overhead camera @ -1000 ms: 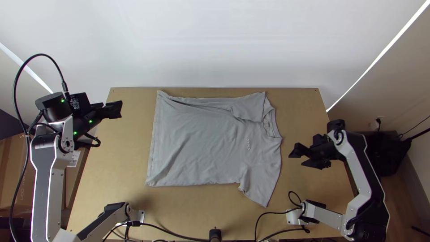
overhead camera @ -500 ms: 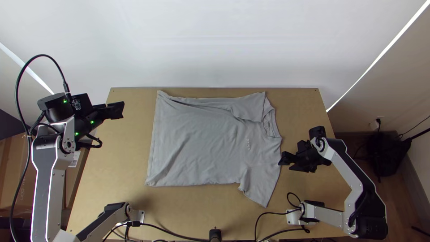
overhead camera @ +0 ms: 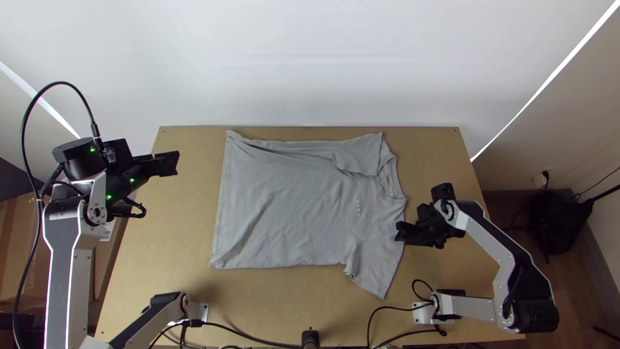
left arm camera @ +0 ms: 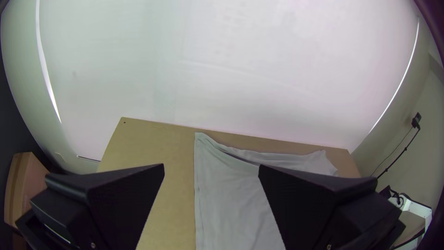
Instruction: Fold the t-shirt
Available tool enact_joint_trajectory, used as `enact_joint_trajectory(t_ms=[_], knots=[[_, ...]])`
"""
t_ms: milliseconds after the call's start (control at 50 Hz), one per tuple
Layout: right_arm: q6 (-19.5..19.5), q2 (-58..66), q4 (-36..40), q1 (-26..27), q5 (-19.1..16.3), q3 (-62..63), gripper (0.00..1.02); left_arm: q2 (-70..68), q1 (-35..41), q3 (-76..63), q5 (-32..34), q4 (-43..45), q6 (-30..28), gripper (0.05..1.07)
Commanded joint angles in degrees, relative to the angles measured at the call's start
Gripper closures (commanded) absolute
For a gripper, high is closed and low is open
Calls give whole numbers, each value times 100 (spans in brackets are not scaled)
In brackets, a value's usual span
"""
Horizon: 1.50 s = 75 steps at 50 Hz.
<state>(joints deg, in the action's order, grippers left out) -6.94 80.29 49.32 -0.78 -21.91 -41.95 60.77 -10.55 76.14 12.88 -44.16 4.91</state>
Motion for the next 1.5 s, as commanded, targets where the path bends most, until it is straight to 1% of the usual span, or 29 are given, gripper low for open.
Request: enact_joint_trajectory(t_ms=[0,80,100,140,180,240,340,460,500,600,700,780,820,860,920,1300,1360,1400,1440,1480], knots=[[-71,118,-160,-239,126,416,62,-30,-88,-82,12,-110,-271,10],[-71,-128,-625,-265,354,557,94,-13,-150,-178,4,-137,-649,10],[-71,-198,-704,-274,425,583,100,-4,-185,-213,-5,-154,-746,10],[-71,-304,-731,-265,451,610,100,22,-229,-301,-5,-260,-1027,10],[-71,-365,-722,-265,495,610,100,40,-237,-460,-14,-479,-1449,10],[-44,-462,-713,-239,530,592,100,22,-123,-723,-5,-1138,-2266,11],[-27,-576,-713,-133,539,574,100,-162,9,-1303,-181,-1639,-3294,11],[-27,-602,-704,-72,548,566,100,-197,299,-1690,-357,-2641,-4085,11],[-36,-611,-696,-63,548,574,100,-189,334,-1813,-445,-2791,-4261,11],[-62,-664,-678,-81,548,574,100,-101,598,-2103,-735,-3494,-4718,11],[-71,-690,-669,-81,556,557,100,-13,949,-2525,-1042,-3687,-4824,11],[-71,-743,-643,-81,574,548,100,110,1257,-2745,-1051,-3635,-4780,12],[-79,-769,-634,-81,583,548,100,207,1406,-2789,-1051,-3599,-4701,17],[-97,-787,-625,-81,592,548,100,304,1512,-2824,-1051,-3503,-4569,19],[-123,-813,-617,-81,600,548,100,514,1679,-2877,-1051,-3362,-4402,20],[-167,-980,-573,25,644,557,100,1332,2013,-3404,-1051,-2220,-3980,21],[-167,-1015,-573,34,644,574,100,1376,2021,-3501,-1016,-2167,-3971,31],[-167,-1042,-573,34,644,592,100,1376,2030,-3562,-1007,-2053,-3945,36],[-176,-1059,-564,42,644,601,100,1376,2030,-3615,-972,-2026,-3927,47],[-176,-1068,-555,51,644,601,100,1376,2083,-3676,-849,-1973,-3936,54]])
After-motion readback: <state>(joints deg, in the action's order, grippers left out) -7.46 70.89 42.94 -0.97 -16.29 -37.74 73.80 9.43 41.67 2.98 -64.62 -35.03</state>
